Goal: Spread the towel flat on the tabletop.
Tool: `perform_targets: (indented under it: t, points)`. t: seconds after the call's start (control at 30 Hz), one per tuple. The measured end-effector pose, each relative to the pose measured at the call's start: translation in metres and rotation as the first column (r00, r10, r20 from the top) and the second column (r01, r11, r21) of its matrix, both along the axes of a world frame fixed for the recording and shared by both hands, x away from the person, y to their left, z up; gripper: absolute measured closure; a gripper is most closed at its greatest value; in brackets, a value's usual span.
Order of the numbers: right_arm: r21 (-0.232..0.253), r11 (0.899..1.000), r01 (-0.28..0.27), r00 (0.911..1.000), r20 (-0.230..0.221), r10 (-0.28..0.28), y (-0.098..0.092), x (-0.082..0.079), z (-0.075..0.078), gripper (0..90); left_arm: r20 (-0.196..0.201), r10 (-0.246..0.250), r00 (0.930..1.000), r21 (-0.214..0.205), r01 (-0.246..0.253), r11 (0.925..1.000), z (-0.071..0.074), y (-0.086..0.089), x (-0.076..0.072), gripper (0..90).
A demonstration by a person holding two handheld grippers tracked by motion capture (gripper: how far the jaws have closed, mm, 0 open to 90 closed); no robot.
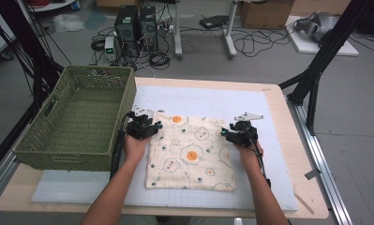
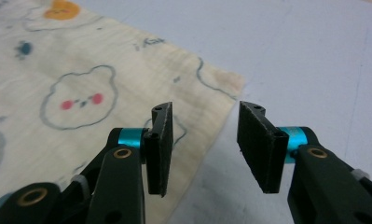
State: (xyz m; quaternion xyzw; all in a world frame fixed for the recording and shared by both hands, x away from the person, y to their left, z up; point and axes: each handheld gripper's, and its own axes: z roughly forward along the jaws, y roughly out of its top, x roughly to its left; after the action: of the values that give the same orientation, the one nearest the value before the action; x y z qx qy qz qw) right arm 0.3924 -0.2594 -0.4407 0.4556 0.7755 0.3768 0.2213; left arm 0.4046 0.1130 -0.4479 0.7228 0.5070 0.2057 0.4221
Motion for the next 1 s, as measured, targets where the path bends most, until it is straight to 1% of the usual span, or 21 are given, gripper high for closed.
perform_targets:
  t: [0.07, 0.1, 0.13, 0.2, 0.23, 0.27, 0.3, 0.33, 0.37, 0.4, 0.43, 0.5, 0.53, 0.57, 0.63, 0.73, 0.8, 0.87, 0.9, 0.93, 1.0]
  points:
    - [-0.014, 1.000, 0.028, 0.9993, -0.024, -0.028, 0.000, 0.005, -0.007, 54.4, -0.022, -0.006, 0.9997, 0.016, 0.007, 0.9998, -0.003, -0.001, 0.004, 61.1]
    - [-0.012, 0.999, 0.030, 0.9991, -0.031, -0.030, -0.001, 0.009, -0.010, 52.6, -0.015, 0.001, 0.9999, 0.016, -0.001, 0.9999, -0.003, -0.001, 0.006, 62.8]
    - [0.010, 0.999, 0.043, 0.9983, -0.040, -0.042, -0.003, 0.012, -0.010, 53.0, -0.018, 0.010, 0.9998, 0.004, -0.010, 0.9999, -0.003, 0.000, 0.009, 65.6]
    - [0.024, 0.998, 0.062, 0.9973, -0.040, -0.061, -0.004, 0.023, -0.008, 55.1, -0.025, 0.007, 0.9997, -0.003, -0.007, 1.0000, -0.003, 0.000, 0.016, 64.5]
    - [0.021, 0.998, 0.056, 0.9973, -0.049, -0.055, -0.003, 0.027, -0.007, 56.9, -0.043, -0.002, 0.9991, -0.005, 0.002, 1.0000, -0.003, -0.001, 0.020, 63.1]
    - [0.021, 0.998, 0.056, 0.9973, -0.049, -0.055, -0.003, 0.027, -0.007, 56.9, -0.039, -0.006, 0.9992, -0.005, 0.005, 1.0000, -0.003, -0.001, 0.021, 63.1]
    - [0.019, 0.999, 0.048, 0.9980, -0.041, -0.047, -0.002, 0.029, -0.007, 59.5, -0.032, -0.002, 0.9995, 0.003, 0.002, 1.0000, -0.004, -0.002, 0.022, 63.8]
    - [0.008, 1.000, 0.025, 0.9985, -0.048, -0.025, 0.004, 0.034, -0.009, 70.0, -0.038, 0.017, 0.9991, -0.001, -0.017, 0.9999, -0.004, -0.001, 0.023, 72.1]
    - [0.008, 1.000, 0.025, 0.9985, -0.048, -0.025, 0.004, 0.034, -0.009, 70.0, -0.038, 0.017, 0.9991, -0.001, -0.017, 0.9999, -0.004, -0.001, 0.023, 80.6]
    - [0.011, 1.000, 0.009, 0.9987, -0.051, -0.008, 0.005, 0.035, -0.009, 80.0, -0.042, 0.025, 0.9988, -0.001, -0.026, 0.9997, -0.004, 0.001, 0.024, 80.6]
    - [0.013, 1.000, -0.007, 0.9983, -0.057, 0.007, 0.007, 0.036, -0.009, 85.3, -0.044, 0.033, 0.9985, -0.014, -0.034, 0.9993, -0.004, 0.002, 0.025, 85.6]
    - [-0.028, 0.999, -0.020, 0.9987, -0.047, 0.019, 0.009, 0.037, -0.007, 87.0, -0.040, 0.052, 0.9979, -0.004, -0.052, 0.9986, -0.004, 0.002, 0.025, 87.3]
    - [-0.042, 0.999, -0.003, 0.9993, -0.038, 0.001, 0.009, 0.038, -0.007, 87.4, -0.039, 0.068, 0.9969, -0.004, -0.068, 0.9976, -0.004, 0.003, 0.025, 87.7]
    - [-0.042, 0.999, -0.003, 0.9993, -0.038, 0.001, 0.009, 0.038, -0.007, 87.4, -0.039, 0.087, 0.9955, -0.011, -0.087, 0.9961, -0.004, 0.004, 0.026, 87.7]
    - [-0.079, 0.996, 0.048, 0.9987, -0.015, -0.049, 0.006, 0.038, -0.007, 87.5, -0.035, 0.102, 0.9941, -0.020, -0.103, 0.9945, -0.004, 0.006, 0.027, 88.8]
    - [-0.079, 0.995, 0.056, 0.9984, -0.008, -0.057, 0.004, 0.039, -0.008, 87.5, -0.044, 0.067, 0.9968, -0.021, -0.068, 0.9975, -0.004, 0.005, 0.028, 88.5]
    - [-0.080, 0.995, 0.056, 0.9983, -0.011, -0.057, 0.004, 0.039, -0.007, 85.6, -0.024, 0.048, 0.9986, -0.008, -0.048, 0.9988, -0.003, 0.003, 0.027, 83.6]
    - [-0.075, 0.995, 0.070, 0.9974, -0.010, -0.071, 0.002, 0.037, -0.006, 74.7, -0.007, 0.021, 0.9998, -0.001, -0.021, 0.9998, 0.001, 0.002, 0.024, 75.2]
    - [-0.045, 0.996, 0.080, 0.9968, -0.005, -0.080, -0.001, 0.034, -0.001, 66.1, 0.001, 0.006, 1.0000, -0.004, -0.006, 1.0000, 0.003, 0.001, 0.022, 69.2]
    - [-0.045, 0.996, 0.080, 0.9968, -0.005, -0.080, -0.001, 0.034, -0.001, 66.1, 0.014, -0.018, 0.9997, -0.003, 0.018, 0.9998, 0.006, 0.001, 0.019, 69.2]
    - [0.008, 0.999, 0.048, 0.9988, 0.004, -0.048, -0.005, 0.029, 0.006, 57.9, 0.051, -0.077, 0.9958, -0.003, 0.077, 0.9970, 0.015, -0.001, 0.013, 68.2]
